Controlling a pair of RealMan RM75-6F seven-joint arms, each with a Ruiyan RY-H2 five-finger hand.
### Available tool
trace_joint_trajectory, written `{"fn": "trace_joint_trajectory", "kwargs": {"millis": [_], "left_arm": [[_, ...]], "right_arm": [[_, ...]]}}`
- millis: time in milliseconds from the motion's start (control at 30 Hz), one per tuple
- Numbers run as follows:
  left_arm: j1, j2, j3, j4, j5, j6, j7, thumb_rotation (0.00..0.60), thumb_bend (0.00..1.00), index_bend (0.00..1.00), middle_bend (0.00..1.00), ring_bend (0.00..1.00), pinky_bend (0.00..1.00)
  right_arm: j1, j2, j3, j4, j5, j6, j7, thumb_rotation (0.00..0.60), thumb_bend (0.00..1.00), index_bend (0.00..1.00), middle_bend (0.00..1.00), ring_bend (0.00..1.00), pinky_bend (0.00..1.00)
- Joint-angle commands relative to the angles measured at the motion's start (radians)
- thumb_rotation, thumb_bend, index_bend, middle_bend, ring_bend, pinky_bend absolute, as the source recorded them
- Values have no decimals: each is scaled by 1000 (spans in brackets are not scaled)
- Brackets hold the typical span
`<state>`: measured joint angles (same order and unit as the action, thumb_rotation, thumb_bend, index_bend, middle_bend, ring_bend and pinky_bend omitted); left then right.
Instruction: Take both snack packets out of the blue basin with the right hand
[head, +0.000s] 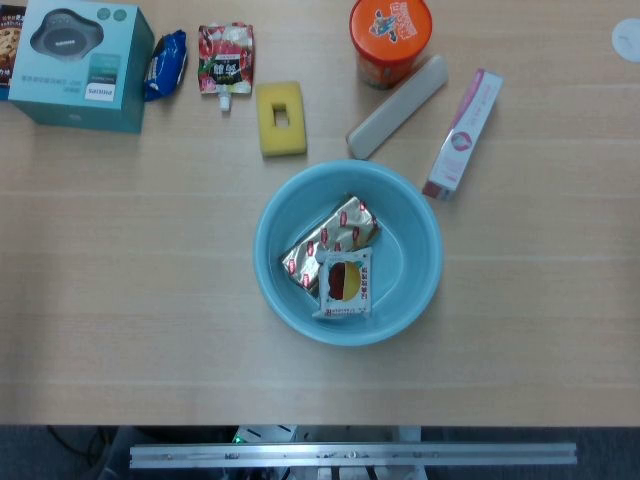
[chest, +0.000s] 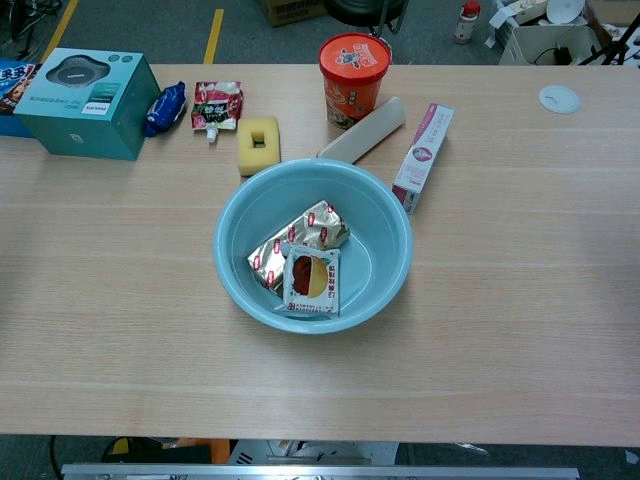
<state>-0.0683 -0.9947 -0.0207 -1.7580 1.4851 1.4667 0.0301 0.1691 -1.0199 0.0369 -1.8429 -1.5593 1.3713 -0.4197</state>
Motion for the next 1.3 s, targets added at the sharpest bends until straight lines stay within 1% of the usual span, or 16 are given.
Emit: {"fn": "trace_joint_trajectory", "kwargs": {"millis": [33,133,233,300,367,500,567,633,667,800,833,1033,1167,1300], "left_arm": [[0,0,0,-1,1,-1,1,600,360,220,187,109,100],[0,-1,1,-1,-2,-2,2,600,359,220,187,109,100],[1,0,1,-2,-4,-2,4,600,360,220,187,109,100],[2,2,2,-2,-3,0,3,600,359,220,187,109,100],[4,3,2,0,-3,1,1,600,359,220,187,109,100],[7,4,4,2,-4,3,-4,600,360,220,187,109,100],[9,4,7,4,-1,4,-8,600,360,220,187,109,100],[12,5,11,6,0,4,-11,600,360,220,187,109,100],[14,4,12,8,0,5,-14,600,359,220,187,109,100],[18,3,13,16,-3,7,-23,600,359,220,187,109,100],[18,3,13,18,-2,7,-26,600,360,220,187,109,100],[20,2,15,28,-2,5,-37,600,360,220,187,109,100],[24,3,16,34,-2,9,-45,600,359,220,187,109,100],[28,2,17,41,-3,11,-55,600,360,220,187,109,100]], "right_arm": [[49,14,9,-34,-25,-58,-5,600,132,416,404,299,456],[113,14,21,-72,-40,-144,-10,600,131,411,404,299,456],[181,1,34,-108,-43,-236,-25,600,131,380,403,299,456],[225,-12,44,-131,-33,-298,-34,600,132,361,403,299,456],[282,-30,61,-154,3,-380,-45,600,132,344,395,301,456],[399,-79,103,-171,133,-540,-100,600,132,310,338,270,458],[462,-115,122,-167,221,-608,-147,600,132,282,312,245,458],[514,-150,134,-158,303,-649,-188,600,132,266,300,231,458],[550,-177,140,-148,361,-669,-213,600,132,263,299,230,458],[673,-270,137,-95,551,-703,-303,600,132,262,299,229,458],[712,-300,131,-77,610,-704,-330,600,132,262,299,229,458],[908,-451,84,18,872,-674,-452,600,132,262,299,229,458],[1014,-536,53,80,1017,-641,-506,600,132,262,299,229,458],[1090,-601,36,128,1120,-609,-529,600,131,262,299,229,458]]}}
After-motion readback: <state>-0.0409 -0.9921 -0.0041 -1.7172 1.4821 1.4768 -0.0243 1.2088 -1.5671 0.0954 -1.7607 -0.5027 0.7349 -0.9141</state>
